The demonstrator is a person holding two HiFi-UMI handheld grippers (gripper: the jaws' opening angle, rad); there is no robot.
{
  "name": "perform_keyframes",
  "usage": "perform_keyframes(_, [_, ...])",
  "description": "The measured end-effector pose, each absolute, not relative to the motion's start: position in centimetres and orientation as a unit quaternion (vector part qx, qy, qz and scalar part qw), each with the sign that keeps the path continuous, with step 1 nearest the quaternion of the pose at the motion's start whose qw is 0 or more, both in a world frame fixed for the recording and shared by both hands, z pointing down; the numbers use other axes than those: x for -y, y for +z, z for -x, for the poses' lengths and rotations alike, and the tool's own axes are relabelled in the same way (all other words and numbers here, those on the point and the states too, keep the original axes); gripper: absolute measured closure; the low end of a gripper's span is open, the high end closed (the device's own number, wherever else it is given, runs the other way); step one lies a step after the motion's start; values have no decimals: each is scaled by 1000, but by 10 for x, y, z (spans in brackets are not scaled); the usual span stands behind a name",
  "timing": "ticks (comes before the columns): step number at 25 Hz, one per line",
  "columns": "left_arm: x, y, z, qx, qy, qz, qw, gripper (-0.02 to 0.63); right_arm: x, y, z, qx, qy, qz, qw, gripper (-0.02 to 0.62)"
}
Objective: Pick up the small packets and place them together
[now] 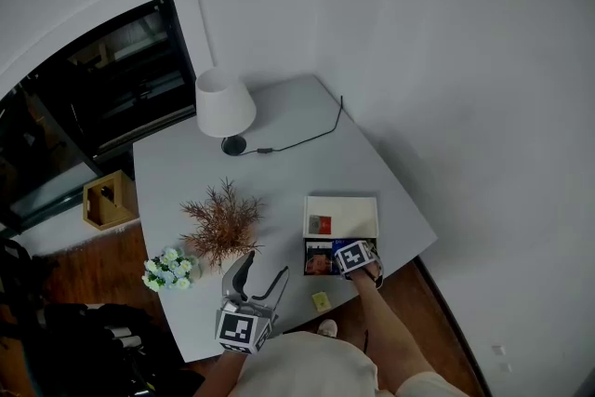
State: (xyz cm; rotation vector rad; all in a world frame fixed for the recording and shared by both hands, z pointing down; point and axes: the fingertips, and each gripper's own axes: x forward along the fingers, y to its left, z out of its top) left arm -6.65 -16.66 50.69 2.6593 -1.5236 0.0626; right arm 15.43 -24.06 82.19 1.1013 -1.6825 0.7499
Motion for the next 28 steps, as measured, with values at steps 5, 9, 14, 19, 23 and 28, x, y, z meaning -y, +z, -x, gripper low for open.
perform_keyframes(5, [169,508,70,499,20,-866,37,308,241,821,-165,684,270,-455,501,267])
perform_keyframes(9, [171,509,71,498,18,-866,37,308,238,820,-164,695,264,-454,490,328])
perform_keyframes(14, [169,507,73,498,21,-866,36,308,234,799,-169,715,235,-467,464,376])
perform_keyframes(19, [169,511,72,497,21,-866,39,308,227,774,-164,737,218,-476,428,377])
perform_keyframes(23, [170,510,67,492,22,-870,36,308,221,752,-167,745,210,-490,402,377])
perform_keyframes(28, [169,511,63,489,22,-871,38,308,229,717,-166,761,198,-503,359,379])
